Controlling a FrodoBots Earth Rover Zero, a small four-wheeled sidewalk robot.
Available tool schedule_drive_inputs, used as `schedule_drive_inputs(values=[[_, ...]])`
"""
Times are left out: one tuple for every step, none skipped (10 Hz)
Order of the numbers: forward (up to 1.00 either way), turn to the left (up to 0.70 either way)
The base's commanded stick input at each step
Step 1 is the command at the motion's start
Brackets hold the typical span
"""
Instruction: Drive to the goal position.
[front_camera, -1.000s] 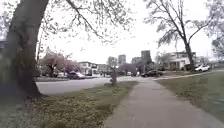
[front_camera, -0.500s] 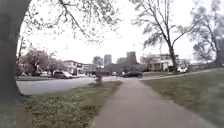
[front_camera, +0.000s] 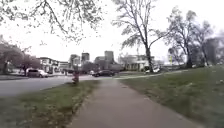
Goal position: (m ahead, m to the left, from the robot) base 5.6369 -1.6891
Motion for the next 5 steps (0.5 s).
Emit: schedule_drive_inputs(values=[[0.00,0.00],[0.00,0.00],[0.28,0.00],[1.00,0.00],[1.00,0.00]])
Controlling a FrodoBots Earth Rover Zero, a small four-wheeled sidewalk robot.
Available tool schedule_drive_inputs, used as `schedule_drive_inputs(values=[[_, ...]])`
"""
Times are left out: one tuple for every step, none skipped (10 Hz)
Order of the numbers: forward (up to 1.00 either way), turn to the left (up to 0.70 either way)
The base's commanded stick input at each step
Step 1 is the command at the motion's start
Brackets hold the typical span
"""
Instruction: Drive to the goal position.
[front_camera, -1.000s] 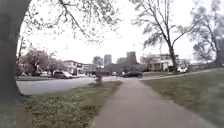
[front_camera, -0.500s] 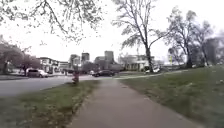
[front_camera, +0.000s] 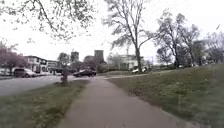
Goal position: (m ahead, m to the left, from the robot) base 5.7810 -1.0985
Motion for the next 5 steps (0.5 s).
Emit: schedule_drive_inputs(values=[[1.00,0.00],[1.00,0.00],[1.00,0.00],[1.00,0.00],[1.00,0.33]])
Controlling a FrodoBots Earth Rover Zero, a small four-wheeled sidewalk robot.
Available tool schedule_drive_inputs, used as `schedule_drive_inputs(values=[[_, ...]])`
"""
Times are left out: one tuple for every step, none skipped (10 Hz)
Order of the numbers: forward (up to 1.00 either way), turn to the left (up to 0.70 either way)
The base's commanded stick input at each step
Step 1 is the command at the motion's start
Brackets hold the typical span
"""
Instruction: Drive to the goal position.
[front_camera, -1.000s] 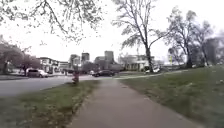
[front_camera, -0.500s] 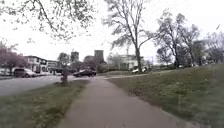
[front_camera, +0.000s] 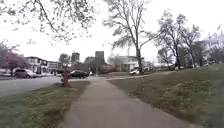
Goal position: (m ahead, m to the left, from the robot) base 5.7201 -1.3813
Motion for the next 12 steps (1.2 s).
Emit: schedule_drive_inputs(values=[[1.00,0.38],[1.00,0.40],[1.00,0.06],[1.00,0.00],[1.00,0.00],[1.00,0.00],[1.00,0.00],[1.00,0.00],[1.00,0.00],[1.00,0.00],[1.00,0.00],[1.00,0.00]])
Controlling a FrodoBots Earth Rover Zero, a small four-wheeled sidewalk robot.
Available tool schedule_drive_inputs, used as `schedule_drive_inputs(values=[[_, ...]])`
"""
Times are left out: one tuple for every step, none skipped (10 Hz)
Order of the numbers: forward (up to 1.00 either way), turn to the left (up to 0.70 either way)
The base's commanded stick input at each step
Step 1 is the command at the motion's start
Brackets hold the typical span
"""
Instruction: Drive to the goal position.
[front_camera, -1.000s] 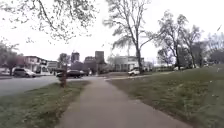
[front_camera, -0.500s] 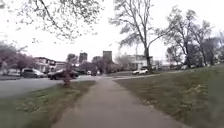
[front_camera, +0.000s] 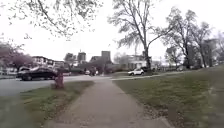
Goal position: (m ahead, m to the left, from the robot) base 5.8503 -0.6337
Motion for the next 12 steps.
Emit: schedule_drive_inputs(values=[[1.00,0.00],[1.00,0.00],[1.00,0.00],[1.00,0.00],[1.00,0.00],[1.00,0.00],[1.00,0.00],[1.00,0.00],[1.00,0.00],[1.00,0.00],[1.00,0.00],[1.00,0.00]])
